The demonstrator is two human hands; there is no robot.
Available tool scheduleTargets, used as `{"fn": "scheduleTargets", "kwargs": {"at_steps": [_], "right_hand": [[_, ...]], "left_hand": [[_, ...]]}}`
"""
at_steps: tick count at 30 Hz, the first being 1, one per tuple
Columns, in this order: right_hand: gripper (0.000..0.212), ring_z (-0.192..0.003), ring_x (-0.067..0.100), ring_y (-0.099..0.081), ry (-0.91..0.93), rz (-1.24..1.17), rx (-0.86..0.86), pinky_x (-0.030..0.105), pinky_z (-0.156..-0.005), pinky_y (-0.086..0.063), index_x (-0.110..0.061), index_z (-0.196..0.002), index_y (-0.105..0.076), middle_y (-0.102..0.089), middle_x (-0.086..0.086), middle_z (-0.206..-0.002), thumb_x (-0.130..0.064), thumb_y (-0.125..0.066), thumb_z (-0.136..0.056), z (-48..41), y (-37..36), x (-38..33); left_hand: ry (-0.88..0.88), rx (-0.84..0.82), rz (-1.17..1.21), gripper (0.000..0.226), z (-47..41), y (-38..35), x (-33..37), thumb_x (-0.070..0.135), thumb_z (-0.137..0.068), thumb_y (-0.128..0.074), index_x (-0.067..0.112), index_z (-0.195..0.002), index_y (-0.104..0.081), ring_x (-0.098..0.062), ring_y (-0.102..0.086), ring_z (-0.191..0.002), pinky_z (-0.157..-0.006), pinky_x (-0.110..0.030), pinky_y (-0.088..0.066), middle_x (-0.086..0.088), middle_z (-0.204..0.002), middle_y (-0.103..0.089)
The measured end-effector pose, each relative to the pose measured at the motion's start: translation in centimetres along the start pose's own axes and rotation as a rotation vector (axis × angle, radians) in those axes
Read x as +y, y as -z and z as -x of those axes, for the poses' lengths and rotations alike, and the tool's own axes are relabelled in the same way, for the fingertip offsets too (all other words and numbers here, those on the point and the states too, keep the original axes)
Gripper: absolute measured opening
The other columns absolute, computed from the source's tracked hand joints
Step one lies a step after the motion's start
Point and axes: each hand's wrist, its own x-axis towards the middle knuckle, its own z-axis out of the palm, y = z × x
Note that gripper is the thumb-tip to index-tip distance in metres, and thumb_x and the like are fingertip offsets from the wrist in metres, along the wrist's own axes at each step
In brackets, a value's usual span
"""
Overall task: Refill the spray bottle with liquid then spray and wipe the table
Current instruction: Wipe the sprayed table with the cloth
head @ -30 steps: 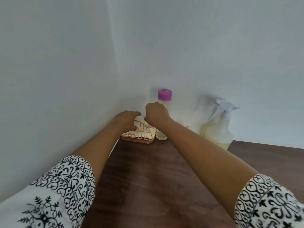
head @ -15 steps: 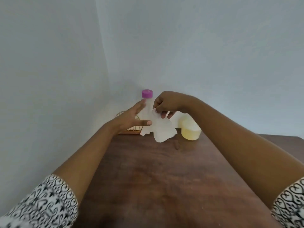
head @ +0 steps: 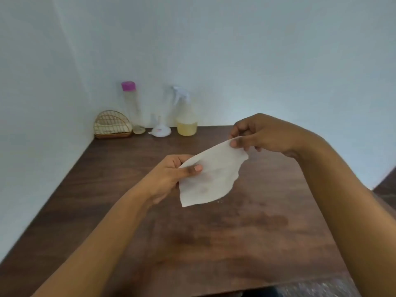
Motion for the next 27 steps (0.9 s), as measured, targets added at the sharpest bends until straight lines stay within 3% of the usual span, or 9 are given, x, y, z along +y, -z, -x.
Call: {"fn": "scheduleTargets", "kwargs": {"at_steps": [4, 9, 11, 13, 15, 18, 20, 22, 27], "right_hand": [[0.007, -0.063, 0.002, -0.054, -0.082, -0.011, 0.099, 0.015, -0.058, -0.037, -0.022, -0.082, -0.070, -0.067, -0.001, -0.074, -0.020, -0.066, -0.086, 5.9, 1.5, 3.6], [0.011, -0.082, 0.015, -0.058, -0.240, 0.236, 0.047, 0.029, -0.073, -0.043, -0.030, -0.077, -0.066, -0.064, -0.004, -0.082, -0.022, -0.067, -0.084, 6.6, 2.1, 9.5], [0.010, -0.078, 0.016, -0.057, -0.255, 0.356, -0.046, 0.025, -0.069, -0.043, -0.028, -0.080, -0.063, -0.060, -0.006, -0.078, -0.020, -0.066, -0.085, 5.2, 0.6, 11.6], [0.006, -0.064, 0.011, -0.057, -0.250, 0.328, -0.086, 0.018, -0.056, -0.043, -0.021, -0.089, -0.063, -0.058, -0.003, -0.072, -0.014, -0.063, -0.088, 4.1, -1.3, 12.8], [0.008, -0.060, 0.006, -0.061, -0.240, 0.178, -0.058, 0.015, -0.054, -0.048, -0.014, -0.091, -0.064, -0.063, 0.000, -0.071, -0.008, -0.060, -0.089, 3.7, -2.6, 13.6], [0.011, -0.072, 0.007, -0.066, -0.200, 0.001, 0.010, 0.018, -0.065, -0.054, -0.009, -0.093, -0.066, -0.069, 0.006, -0.084, -0.001, -0.060, -0.087, 3.8, -2.9, 14.9], [0.013, -0.077, 0.012, -0.066, -0.194, -0.036, 0.034, 0.022, -0.070, -0.055, -0.007, -0.093, -0.067, -0.070, 0.009, -0.089, 0.001, -0.060, -0.086, 3.8, -3.1, 15.6], [0.015, -0.080, 0.016, -0.066, -0.194, -0.042, 0.057, 0.028, -0.076, -0.057, -0.008, -0.090, -0.068, -0.071, 0.011, -0.090, 0.003, -0.061, -0.083, 3.7, -3.5, 16.3], [0.022, -0.090, 0.017, -0.068, -0.144, -0.010, 0.127, 0.033, -0.089, -0.050, -0.018, -0.085, -0.068, -0.072, 0.003, -0.098, 0.002, -0.061, -0.081, 4.4, -4.3, 17.1]], "left_hand": [[0.135, -0.132, 0.175, 0.028, 1.1, -6.6, -1.0, 0.019, -0.081, -0.060, 0.008, -0.105, -0.069, -0.017, -0.070, -0.079, -0.065, -0.026, -0.059, -0.006, -0.093, -0.074], [0.434, -0.193, 0.237, 0.015, 1.0, -14.0, -5.3, 0.010, -0.096, -0.051, 0.004, -0.107, -0.058, -0.015, -0.071, -0.063, -0.058, -0.028, -0.060, -0.008, -0.078, -0.074], [0.504, -0.217, 0.200, 0.013, 0.9, -15.4, -6.8, 0.012, -0.098, -0.048, 0.005, -0.106, -0.057, -0.018, -0.074, -0.070, -0.059, -0.028, -0.061, -0.010, -0.084, -0.075], [0.527, -0.146, 0.180, 0.016, 0.8, -16.0, -7.6, 0.017, -0.100, -0.047, 0.006, -0.109, -0.055, -0.020, -0.073, -0.072, -0.058, -0.027, -0.060, -0.010, -0.093, -0.074], [0.447, 0.003, 0.018, 0.023, 0.9, -15.9, -8.0, 0.027, -0.100, -0.047, 0.009, -0.112, -0.056, -0.018, -0.071, -0.064, -0.051, -0.026, -0.056, -0.008, -0.088, -0.071], [0.133, 0.190, -0.653, 0.031, 0.8, -14.9, -8.2, 0.041, -0.096, -0.048, 0.022, -0.075, -0.059, -0.013, -0.058, -0.053, -0.050, -0.028, -0.044, 0.006, -0.057, -0.057], [0.040, 0.287, -0.911, 0.038, 0.7, -14.4, -8.3, 0.043, -0.094, -0.048, 0.022, -0.063, -0.050, -0.013, -0.051, -0.058, -0.054, -0.029, -0.035, 0.009, -0.056, -0.048], [-0.022, 0.365, -1.035, 0.034, 0.5, -14.0, -8.6, 0.044, -0.095, -0.047, 0.023, -0.069, -0.056, -0.012, -0.048, -0.066, -0.059, -0.027, -0.032, 0.011, -0.072, -0.049], [-0.213, 0.341, -1.180, 0.021, 0.9, -12.8, -9.9, 0.039, -0.093, -0.052, 0.035, -0.100, -0.071, -0.004, -0.050, -0.071, -0.046, -0.014, -0.023, 0.017, -0.095, -0.052]]}}
